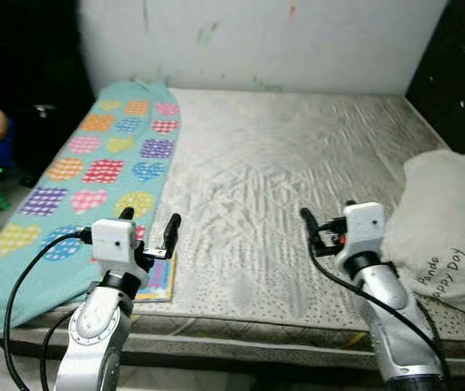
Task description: Clean up the room
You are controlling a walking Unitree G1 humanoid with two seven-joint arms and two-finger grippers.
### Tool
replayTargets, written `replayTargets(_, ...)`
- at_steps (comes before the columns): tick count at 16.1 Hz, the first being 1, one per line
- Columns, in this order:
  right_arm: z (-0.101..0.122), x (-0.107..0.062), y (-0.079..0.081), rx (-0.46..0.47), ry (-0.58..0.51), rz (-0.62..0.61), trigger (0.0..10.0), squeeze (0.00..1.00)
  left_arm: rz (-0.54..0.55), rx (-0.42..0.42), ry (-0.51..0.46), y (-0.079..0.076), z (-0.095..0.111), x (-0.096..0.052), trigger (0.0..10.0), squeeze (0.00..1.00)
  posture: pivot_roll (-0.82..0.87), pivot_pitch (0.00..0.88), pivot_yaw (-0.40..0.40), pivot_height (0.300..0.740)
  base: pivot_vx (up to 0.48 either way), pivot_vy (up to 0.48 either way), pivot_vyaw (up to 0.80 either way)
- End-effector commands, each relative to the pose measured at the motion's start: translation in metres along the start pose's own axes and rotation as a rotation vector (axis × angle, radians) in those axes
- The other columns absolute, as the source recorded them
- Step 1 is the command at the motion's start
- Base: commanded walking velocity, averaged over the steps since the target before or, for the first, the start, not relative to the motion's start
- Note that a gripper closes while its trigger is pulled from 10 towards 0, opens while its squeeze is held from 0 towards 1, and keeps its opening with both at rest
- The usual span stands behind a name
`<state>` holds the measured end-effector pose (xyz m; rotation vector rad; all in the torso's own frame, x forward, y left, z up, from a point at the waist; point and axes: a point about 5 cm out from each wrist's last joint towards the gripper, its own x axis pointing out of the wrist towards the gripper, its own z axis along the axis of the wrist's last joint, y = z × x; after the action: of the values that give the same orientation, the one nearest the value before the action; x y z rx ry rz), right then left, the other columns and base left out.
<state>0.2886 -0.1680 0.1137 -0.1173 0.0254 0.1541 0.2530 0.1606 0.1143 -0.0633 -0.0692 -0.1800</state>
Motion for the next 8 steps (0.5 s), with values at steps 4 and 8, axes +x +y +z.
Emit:
replayTargets(4,0.0038,0.0030,-0.0021,-0.013,-0.019,-0.002,10.0,0.00,-0.004,0.012,0.007,-0.0001,-0.0006,0.0020,10.0,0.00,-0.05,0.000,-0.001,0.740,0.000,0.000,0.00)
replayTargets(8,0.0035,0.0032,-0.0020,-0.014,-0.019,-0.001,10.0,0.00,-0.004,0.012,0.007,-0.0002,-0.0009,0.0019,10.0,0.00,-0.05,0.000,-0.001,0.740,0.000,-0.287,0.00)
